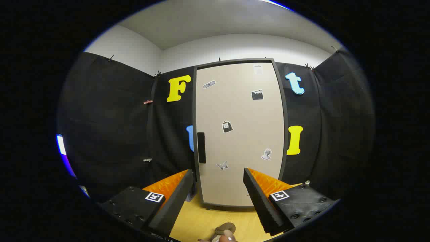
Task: Open the shoe cabinet door, grab the shoes and put them into the shoe cabinet, then close the shoe cabinet door.
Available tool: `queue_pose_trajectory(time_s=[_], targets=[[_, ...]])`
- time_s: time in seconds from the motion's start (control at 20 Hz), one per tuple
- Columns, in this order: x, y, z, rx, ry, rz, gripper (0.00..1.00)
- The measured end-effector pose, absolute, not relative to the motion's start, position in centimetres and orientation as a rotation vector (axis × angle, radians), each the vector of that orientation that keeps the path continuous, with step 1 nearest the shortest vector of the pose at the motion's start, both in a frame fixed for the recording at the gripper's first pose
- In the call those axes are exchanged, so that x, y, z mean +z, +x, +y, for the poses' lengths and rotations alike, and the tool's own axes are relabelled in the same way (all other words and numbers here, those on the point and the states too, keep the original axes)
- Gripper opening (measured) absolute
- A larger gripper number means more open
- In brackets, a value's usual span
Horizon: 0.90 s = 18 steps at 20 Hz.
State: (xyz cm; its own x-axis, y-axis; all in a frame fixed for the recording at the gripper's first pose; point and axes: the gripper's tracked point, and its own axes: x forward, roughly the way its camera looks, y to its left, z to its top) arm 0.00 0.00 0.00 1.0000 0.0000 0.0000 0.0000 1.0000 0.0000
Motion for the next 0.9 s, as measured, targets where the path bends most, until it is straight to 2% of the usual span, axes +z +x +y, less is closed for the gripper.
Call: queue_pose_trajectory(time_s=[0.9], targets=[[-0.01, 0.6, 0.61, 0.014, -0.006, 0.005, 0.98]])
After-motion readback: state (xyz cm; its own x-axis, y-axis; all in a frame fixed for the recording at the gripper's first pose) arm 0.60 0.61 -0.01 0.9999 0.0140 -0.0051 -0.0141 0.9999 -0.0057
